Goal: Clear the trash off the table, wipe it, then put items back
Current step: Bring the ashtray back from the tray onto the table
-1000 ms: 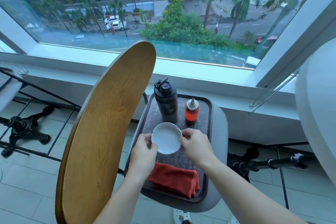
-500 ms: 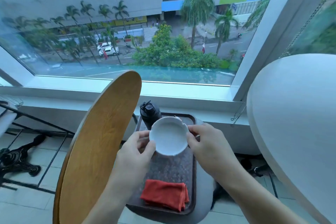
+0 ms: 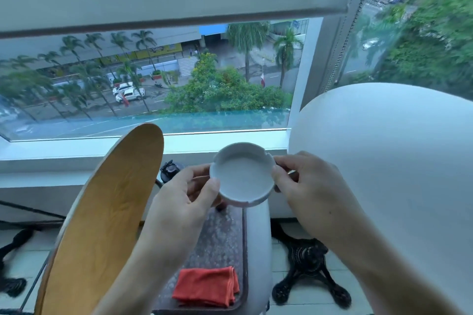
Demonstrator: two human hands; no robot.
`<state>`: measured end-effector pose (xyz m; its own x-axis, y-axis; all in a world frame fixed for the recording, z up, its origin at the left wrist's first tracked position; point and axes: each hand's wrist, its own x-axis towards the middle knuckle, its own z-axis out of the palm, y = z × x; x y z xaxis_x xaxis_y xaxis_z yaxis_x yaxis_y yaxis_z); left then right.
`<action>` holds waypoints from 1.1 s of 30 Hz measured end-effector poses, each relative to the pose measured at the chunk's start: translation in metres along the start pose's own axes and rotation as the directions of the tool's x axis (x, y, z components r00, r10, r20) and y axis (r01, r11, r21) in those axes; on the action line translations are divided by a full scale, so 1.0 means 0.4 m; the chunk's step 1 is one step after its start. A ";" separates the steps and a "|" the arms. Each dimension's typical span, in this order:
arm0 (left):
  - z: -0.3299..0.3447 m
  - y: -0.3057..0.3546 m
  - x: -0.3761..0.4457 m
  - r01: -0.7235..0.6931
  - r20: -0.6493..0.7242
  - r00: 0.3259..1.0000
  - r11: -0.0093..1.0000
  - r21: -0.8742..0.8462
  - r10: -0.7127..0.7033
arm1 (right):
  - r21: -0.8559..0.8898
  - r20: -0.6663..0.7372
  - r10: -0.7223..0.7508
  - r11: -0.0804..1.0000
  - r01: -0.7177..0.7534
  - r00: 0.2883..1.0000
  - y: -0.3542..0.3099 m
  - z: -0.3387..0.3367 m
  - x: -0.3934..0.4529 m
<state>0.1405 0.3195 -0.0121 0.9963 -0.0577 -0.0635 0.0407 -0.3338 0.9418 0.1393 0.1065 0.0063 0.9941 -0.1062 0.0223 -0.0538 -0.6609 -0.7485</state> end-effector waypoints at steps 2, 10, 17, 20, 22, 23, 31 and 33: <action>0.030 0.024 0.004 -0.011 0.016 1.000 1.000 -0.011 0.011 | -0.005 -0.024 0.014 1.000 -0.014 1.000 0.015 -0.039 -0.007; 0.186 0.110 0.018 -0.064 0.139 0.988 0.997 -0.035 0.068 | -0.029 -0.153 0.083 0.996 -0.088 0.985 0.117 -0.179 -0.043; 0.350 0.165 0.024 -0.075 0.200 0.977 0.997 -0.027 0.079 | -0.015 -0.235 0.154 0.987 -0.162 0.960 0.215 -0.303 -0.090; 0.423 0.188 0.022 -0.089 0.235 0.968 0.996 -0.022 0.091 | -0.028 -0.273 0.176 0.981 -0.191 0.946 0.265 -0.351 -0.106; 0.474 0.200 0.021 -0.119 0.253 0.960 0.993 -0.012 0.118 | -0.022 -0.295 0.199 0.976 -0.214 0.935 0.301 -0.383 -0.119; 0.498 0.204 0.021 -0.132 0.263 0.956 0.991 -0.005 0.129 | -0.018 -0.306 0.210 0.974 -0.226 0.929 0.318 -0.399 -0.124; 0.689 0.231 0.017 -0.210 0.320 0.929 0.977 0.037 0.187 | -0.047 -0.379 0.247 0.957 -0.286 0.892 0.439 -0.504 -0.156; 0.724 0.235 0.014 -0.226 0.336 0.921 0.973 0.052 0.197 | -0.043 -0.385 0.261 0.953 -0.299 0.885 0.465 -0.524 -0.163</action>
<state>0.1280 0.0153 -0.0196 0.9004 -0.4347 0.0158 -0.1899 -0.3601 0.9134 0.0448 -0.1654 0.0045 0.8297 -0.5525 0.0796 -0.3530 -0.6298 -0.6919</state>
